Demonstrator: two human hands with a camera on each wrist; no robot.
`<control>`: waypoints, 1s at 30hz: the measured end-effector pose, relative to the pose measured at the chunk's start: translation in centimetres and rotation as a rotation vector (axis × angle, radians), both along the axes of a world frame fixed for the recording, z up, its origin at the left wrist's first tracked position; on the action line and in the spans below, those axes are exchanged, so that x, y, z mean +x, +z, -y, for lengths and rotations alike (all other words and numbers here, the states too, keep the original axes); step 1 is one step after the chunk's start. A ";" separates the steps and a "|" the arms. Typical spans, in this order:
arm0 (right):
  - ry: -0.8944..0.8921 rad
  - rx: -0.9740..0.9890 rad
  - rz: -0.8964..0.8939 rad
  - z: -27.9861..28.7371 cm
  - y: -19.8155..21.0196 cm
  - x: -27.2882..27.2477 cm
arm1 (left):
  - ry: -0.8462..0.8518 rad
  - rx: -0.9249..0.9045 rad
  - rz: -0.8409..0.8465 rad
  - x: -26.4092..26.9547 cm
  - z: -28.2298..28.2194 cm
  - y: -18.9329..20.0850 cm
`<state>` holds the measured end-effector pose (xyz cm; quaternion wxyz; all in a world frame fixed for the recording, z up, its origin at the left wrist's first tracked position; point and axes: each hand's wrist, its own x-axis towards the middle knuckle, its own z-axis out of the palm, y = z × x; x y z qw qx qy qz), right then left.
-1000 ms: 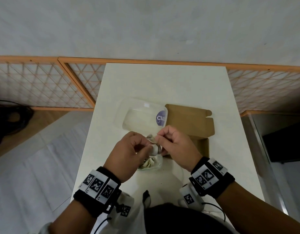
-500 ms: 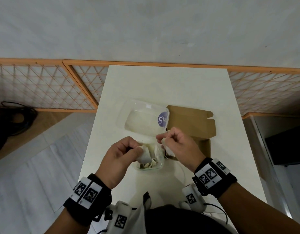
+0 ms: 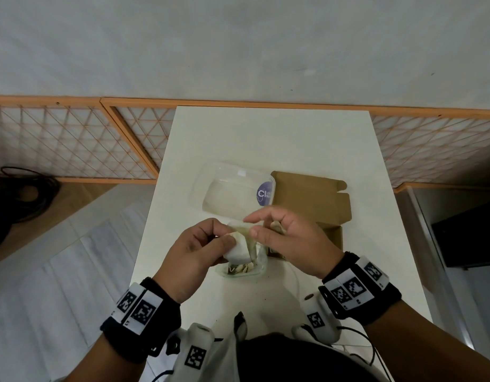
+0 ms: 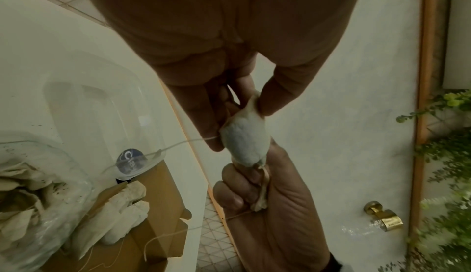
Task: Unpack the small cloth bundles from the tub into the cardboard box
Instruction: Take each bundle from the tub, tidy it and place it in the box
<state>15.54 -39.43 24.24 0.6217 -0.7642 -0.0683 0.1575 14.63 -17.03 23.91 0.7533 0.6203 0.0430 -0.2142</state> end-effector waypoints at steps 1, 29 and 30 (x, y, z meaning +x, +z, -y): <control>-0.005 0.006 0.019 -0.1 0.0 0.0 | -0.004 -0.001 0.014 0.0 0.2 0.2; -0.173 -0.125 -0.059 5.8 -4.2 -2.4 | -0.236 0.617 0.319 3.5 5.2 -2.9; -0.192 -0.154 -0.078 6.7 -4.6 -2.8 | -0.282 0.663 0.342 4.0 5.8 -3.4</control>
